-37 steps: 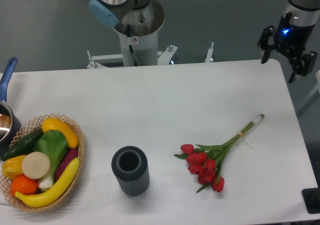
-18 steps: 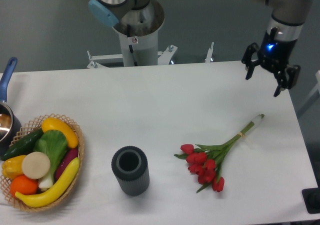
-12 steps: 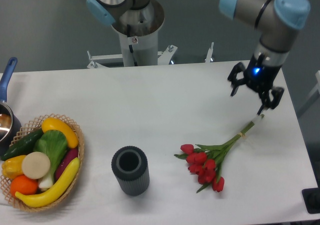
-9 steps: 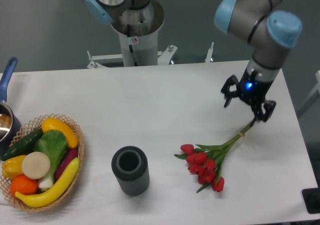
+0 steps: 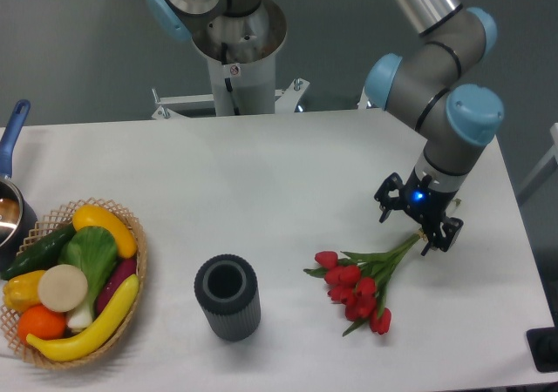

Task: Pick up the flowers from the table
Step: 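Move the open gripper down toward the red tulips' green stems, then close the gripper around the tulip stems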

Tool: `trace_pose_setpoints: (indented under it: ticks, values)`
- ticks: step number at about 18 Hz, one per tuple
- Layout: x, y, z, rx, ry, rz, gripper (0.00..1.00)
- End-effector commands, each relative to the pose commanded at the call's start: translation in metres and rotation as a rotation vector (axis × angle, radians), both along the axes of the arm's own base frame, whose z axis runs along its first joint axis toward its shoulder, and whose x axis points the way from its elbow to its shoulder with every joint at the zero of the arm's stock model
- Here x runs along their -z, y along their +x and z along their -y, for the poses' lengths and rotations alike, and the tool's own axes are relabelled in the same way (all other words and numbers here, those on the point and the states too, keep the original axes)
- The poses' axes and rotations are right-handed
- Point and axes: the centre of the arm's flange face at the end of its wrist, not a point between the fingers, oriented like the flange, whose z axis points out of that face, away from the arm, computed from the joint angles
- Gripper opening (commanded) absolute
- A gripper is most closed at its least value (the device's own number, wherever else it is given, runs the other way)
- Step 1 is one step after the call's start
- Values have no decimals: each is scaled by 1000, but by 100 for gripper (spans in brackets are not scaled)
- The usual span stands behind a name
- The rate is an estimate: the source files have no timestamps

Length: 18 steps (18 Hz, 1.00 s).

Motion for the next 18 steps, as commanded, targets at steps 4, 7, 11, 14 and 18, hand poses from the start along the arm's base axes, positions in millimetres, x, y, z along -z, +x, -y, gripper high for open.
trace_pose_setpoints:
  ticks: [4, 7, 11, 14, 18]
  values:
    - [12, -2, 0, -3, -8, 17, 100]
    - [17, -6, 1, -2, -31, 9, 100]
    - [23, -7, 1, -5, -44, -12, 94]
    - [23, -6, 0, -4, -47, -22, 71]
    - [22, -8, -1, -7, -45, -27, 51]
